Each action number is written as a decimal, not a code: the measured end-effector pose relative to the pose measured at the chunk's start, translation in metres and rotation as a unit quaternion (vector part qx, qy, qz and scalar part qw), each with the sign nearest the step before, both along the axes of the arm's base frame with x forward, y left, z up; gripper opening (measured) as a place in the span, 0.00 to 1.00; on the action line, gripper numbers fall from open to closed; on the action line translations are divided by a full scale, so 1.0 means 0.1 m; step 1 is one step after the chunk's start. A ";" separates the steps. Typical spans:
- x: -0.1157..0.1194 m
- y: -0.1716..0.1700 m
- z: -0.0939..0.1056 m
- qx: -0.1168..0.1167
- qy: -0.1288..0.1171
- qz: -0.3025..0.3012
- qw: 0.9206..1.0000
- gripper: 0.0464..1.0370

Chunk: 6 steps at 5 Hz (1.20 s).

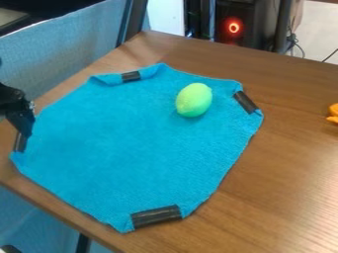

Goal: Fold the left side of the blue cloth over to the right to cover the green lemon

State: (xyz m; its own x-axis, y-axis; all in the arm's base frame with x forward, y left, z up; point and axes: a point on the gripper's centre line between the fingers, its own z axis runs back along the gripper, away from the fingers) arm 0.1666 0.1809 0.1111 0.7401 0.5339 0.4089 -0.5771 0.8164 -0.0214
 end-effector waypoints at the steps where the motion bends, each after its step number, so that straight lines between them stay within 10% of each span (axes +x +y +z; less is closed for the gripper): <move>1: 0.00 -0.02 -0.04 -0.009 0.002 0.000 1.000 0.96; 2: 0.01 -0.05 -0.12 -0.039 0.000 -0.004 0.999 0.96; 6: 0.11 0.13 -0.32 -0.024 -0.010 0.013 1.000 0.96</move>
State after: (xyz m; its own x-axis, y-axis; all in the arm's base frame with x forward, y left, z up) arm 0.1776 0.1938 0.0787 0.7180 0.5715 0.3973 -0.5965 0.7994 -0.0719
